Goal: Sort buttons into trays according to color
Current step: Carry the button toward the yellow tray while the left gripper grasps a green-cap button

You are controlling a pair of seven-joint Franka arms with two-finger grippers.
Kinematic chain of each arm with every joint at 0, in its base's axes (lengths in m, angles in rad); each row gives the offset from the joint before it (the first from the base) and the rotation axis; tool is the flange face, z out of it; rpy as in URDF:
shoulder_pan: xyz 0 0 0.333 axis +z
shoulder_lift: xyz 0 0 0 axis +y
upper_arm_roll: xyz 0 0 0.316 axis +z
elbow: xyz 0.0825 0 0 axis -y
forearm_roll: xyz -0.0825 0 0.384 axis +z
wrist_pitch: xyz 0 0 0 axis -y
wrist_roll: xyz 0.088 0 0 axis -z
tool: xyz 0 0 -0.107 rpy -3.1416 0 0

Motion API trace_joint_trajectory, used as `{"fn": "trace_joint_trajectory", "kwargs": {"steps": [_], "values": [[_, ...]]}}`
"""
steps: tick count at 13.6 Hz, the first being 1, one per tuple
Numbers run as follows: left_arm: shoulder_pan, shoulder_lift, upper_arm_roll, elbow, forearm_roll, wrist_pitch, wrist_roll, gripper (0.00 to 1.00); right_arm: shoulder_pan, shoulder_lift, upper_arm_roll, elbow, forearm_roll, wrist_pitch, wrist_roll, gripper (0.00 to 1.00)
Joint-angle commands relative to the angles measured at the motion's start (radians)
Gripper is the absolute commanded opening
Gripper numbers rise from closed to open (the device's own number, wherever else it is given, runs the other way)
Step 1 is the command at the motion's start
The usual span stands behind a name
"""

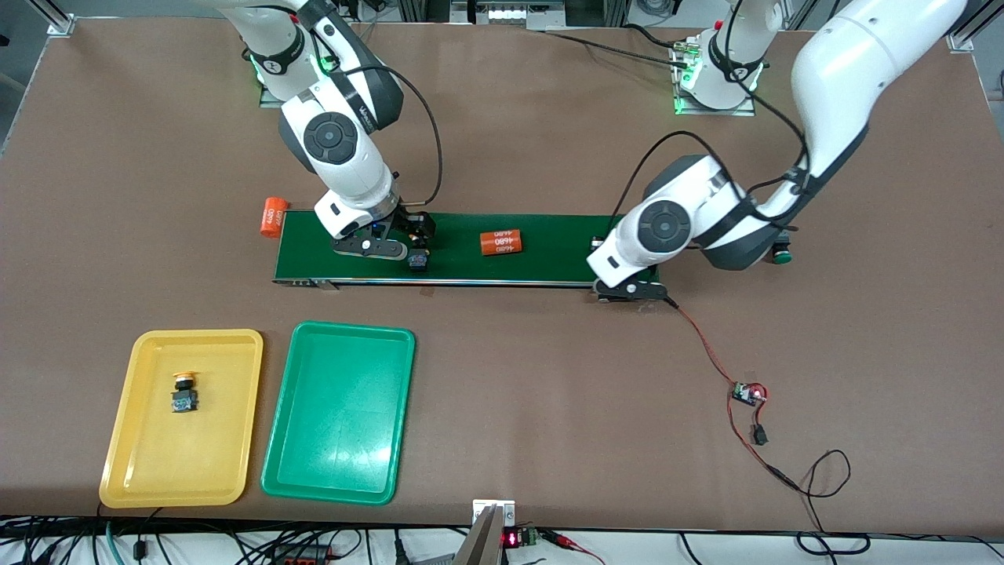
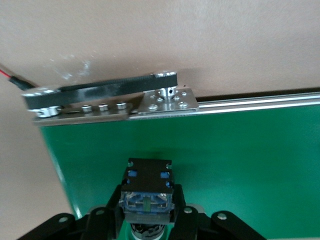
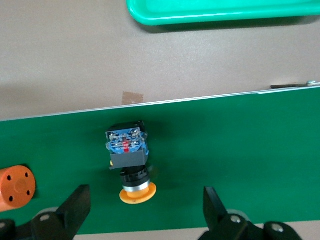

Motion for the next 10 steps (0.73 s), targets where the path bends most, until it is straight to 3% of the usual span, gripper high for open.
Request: {"fn": "trace_joint_trajectory", "kwargs": {"steps": [1,3,6,9,10], "values": [[-0.038,-0.001,0.029,0.030,-0.019,-0.014,-0.070,1.00,-0.002,0.009,0.004,-0.009,-0.029,0.030,-0.017,1.00],[-0.020,-0.025,0.011,0.058,-0.019,-0.023,-0.070,1.00,-0.010,0.031,0.004,-0.009,-0.111,0.059,-0.020,1.00],[0.066,-0.051,-0.084,0.128,-0.019,-0.130,-0.063,1.00,-0.010,0.056,0.004,-0.009,-0.146,0.092,-0.020,1.00],[0.150,-0.050,-0.090,0.212,-0.018,-0.259,0.021,1.00,-0.011,0.059,0.000,-0.020,-0.160,0.093,-0.023,1.00],[0.182,-0.048,-0.086,0.216,-0.007,-0.296,0.069,1.00,-0.013,0.059,-0.003,-0.032,-0.189,0.093,-0.028,0.95]]}}
